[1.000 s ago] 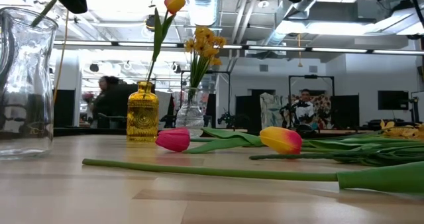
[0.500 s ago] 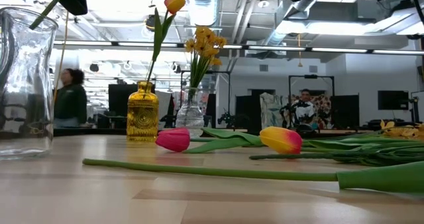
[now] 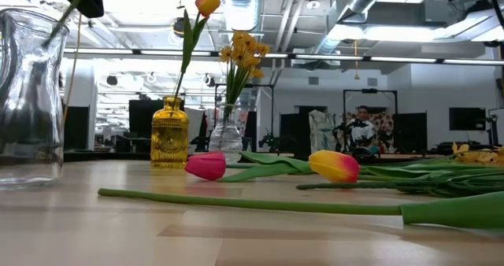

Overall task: Sort flowers into vase by color
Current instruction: Put the top red tulip into the bottom transparent vase

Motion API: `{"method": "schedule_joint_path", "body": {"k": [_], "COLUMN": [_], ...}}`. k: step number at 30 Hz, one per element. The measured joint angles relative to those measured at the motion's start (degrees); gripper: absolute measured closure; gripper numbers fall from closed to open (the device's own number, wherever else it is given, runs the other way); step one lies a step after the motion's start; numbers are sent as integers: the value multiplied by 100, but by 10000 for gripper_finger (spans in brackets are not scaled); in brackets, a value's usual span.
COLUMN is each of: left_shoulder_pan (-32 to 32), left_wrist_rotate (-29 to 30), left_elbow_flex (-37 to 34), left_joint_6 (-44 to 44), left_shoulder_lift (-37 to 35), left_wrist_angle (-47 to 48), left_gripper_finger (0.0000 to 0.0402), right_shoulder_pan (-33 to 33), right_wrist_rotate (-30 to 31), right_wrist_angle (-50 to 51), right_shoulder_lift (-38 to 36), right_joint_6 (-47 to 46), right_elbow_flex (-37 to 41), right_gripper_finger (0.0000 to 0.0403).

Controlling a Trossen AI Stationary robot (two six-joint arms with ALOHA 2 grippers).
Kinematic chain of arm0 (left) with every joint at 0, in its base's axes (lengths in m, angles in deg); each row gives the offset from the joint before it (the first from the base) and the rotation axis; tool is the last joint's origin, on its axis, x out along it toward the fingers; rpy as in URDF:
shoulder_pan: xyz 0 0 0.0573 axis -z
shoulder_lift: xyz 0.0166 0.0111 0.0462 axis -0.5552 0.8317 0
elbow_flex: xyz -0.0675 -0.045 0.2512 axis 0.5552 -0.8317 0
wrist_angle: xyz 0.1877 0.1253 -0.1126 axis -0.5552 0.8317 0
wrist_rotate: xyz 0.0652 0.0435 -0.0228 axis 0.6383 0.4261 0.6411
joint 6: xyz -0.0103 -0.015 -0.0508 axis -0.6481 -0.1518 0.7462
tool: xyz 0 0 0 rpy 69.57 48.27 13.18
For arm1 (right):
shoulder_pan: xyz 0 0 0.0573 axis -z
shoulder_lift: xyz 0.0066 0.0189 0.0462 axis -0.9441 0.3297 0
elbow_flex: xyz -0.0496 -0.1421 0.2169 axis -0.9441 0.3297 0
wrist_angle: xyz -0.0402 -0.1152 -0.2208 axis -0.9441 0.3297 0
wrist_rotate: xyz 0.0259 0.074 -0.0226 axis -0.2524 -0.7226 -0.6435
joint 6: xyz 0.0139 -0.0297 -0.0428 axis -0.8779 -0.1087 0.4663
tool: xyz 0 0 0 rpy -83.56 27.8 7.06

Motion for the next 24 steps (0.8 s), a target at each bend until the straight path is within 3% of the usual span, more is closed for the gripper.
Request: {"method": "schedule_joint_path", "body": {"k": [6, 12, 19, 24], "left_shoulder_pan": [3, 292, 995, 1257], "left_wrist_rotate": [259, 954, 1918, 2144], "left_elbow_flex": [0, 0, 0, 0], "left_joint_6": [-7, -338, -1180, -1603], "left_shoulder_lift": [-2, -298, -960, -1305], "left_wrist_angle": [-13, 6, 146, 154], "left_gripper_finger": [288, 229, 209, 209], "right_shoulder_pan": [5, 24, 44, 81], "right_wrist_rotate": [2, 4, 2, 0], "right_wrist_angle": [658, 760, 789, 906], "right_shoulder_lift": [0, 0, 119, 170], "right_joint_6": [240, 256, 237, 105], "right_elbow_flex": [-345, -357, -357, -403], "right_gripper_finger": [370, 365, 368, 366]}}
